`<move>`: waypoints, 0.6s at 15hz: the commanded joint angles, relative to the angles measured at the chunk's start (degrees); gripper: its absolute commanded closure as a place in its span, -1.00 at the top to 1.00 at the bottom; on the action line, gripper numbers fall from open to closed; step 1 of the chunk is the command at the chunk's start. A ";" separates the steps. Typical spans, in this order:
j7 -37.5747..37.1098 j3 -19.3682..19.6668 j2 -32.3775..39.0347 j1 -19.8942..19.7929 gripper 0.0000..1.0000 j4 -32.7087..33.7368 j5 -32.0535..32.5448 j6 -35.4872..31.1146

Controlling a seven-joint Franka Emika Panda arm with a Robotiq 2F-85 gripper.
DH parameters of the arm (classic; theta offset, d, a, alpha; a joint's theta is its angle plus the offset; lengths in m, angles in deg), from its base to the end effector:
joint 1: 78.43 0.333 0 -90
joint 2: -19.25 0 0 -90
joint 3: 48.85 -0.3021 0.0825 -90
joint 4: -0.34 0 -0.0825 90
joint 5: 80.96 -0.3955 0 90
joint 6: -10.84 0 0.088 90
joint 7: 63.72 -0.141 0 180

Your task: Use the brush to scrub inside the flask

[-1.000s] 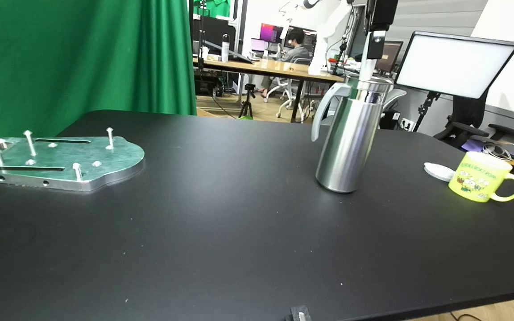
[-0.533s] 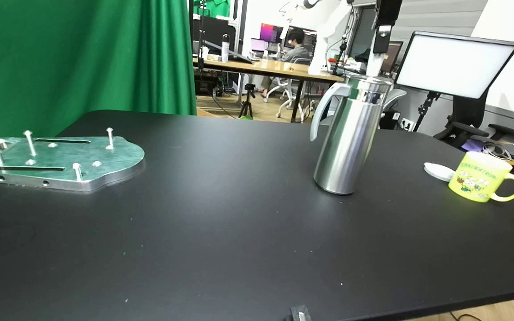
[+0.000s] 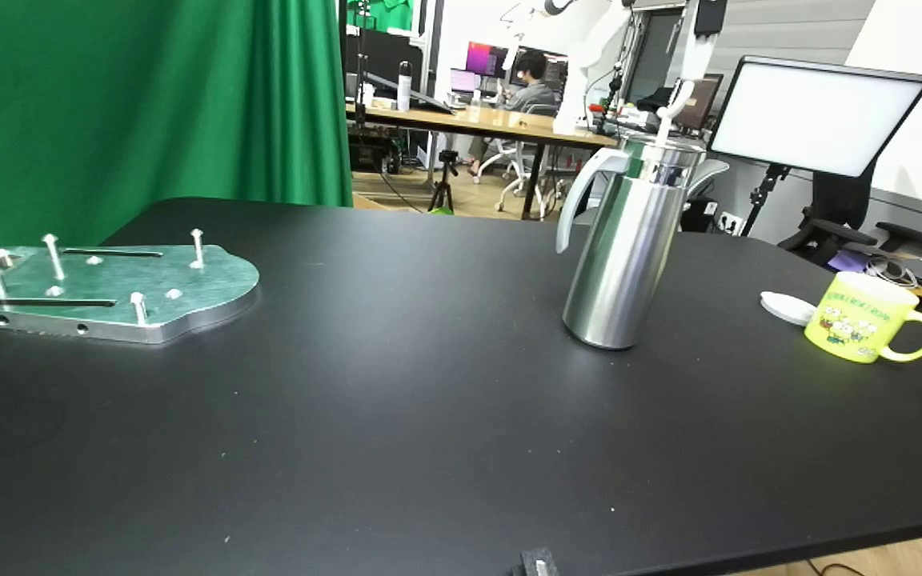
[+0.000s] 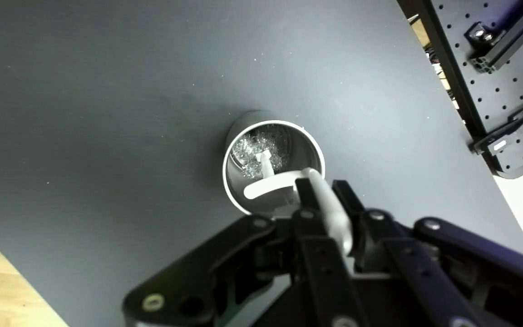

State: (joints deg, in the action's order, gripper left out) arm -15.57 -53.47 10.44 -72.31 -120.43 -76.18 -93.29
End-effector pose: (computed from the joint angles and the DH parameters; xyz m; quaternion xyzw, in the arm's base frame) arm 0.4940 0.0845 0.4213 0.8619 0.5004 -0.0796 0.0214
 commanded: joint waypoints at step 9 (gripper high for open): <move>8.69 1.26 0.61 0.32 -0.93 15.72 -1.42 16.37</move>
State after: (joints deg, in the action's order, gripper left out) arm -9.55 -53.21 9.09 -72.15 -106.51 -76.48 -78.14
